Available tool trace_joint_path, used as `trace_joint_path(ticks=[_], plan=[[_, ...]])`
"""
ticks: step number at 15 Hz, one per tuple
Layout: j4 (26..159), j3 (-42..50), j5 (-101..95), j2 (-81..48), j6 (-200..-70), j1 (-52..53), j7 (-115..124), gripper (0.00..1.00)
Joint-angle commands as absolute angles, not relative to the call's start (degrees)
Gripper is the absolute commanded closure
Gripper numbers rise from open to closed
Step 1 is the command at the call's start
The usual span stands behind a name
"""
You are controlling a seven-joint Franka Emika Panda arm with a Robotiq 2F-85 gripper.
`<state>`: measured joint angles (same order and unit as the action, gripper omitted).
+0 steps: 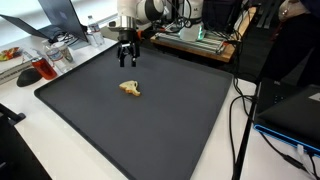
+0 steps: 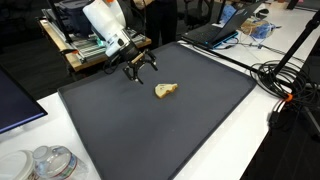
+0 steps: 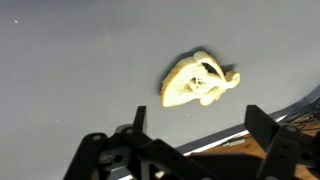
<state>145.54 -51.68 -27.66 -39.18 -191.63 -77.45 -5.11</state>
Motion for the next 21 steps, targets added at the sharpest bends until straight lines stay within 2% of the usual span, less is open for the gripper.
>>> trace_joint_path(ticks=[1, 5, 12, 16, 21], plan=[[140.2, -53.6, -27.6, -41.8, -181.4, -79.4, -5.2, 0.0], [133.9, -56.0, -17.2, -42.2, -169.0, -79.3, -11.9, 0.0], [119.9, -50.8, -4.9, -41.1, -152.1, -70.1, -20.6, 0.0], [113.1, -42.8, -1.9, -38.2, -146.1, -59.1, -20.3, 0.0], [104.7, -28.3, -1.7, -36.6, -139.7, -41.2, -21.3, 0.0]])
